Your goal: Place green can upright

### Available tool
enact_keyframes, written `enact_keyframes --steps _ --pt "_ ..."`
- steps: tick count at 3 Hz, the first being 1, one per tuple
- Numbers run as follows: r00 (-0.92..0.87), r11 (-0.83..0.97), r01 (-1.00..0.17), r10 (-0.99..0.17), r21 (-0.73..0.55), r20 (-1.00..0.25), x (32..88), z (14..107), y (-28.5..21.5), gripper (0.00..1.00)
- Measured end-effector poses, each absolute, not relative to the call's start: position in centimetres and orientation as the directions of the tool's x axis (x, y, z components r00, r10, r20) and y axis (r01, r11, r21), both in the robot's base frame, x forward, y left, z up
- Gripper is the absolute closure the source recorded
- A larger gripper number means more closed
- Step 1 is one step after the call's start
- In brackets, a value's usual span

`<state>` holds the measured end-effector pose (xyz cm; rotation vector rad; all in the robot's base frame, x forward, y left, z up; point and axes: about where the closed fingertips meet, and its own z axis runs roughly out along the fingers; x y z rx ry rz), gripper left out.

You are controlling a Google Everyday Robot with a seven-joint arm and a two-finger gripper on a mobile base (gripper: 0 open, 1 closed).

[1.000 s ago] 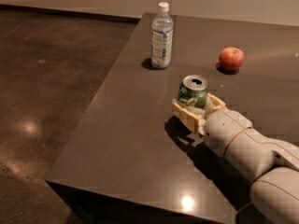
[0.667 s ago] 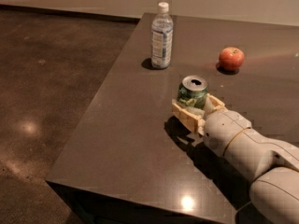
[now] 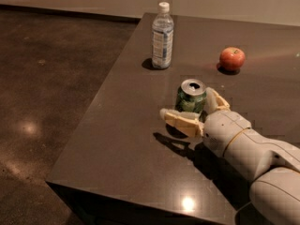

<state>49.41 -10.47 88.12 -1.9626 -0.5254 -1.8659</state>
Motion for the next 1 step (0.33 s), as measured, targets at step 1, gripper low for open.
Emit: enact_keyframes --steps 1 --pt "0.048 -0.858 0.514 0.009 -0.018 0.999 49.41 88.11 -10.45 0.0"
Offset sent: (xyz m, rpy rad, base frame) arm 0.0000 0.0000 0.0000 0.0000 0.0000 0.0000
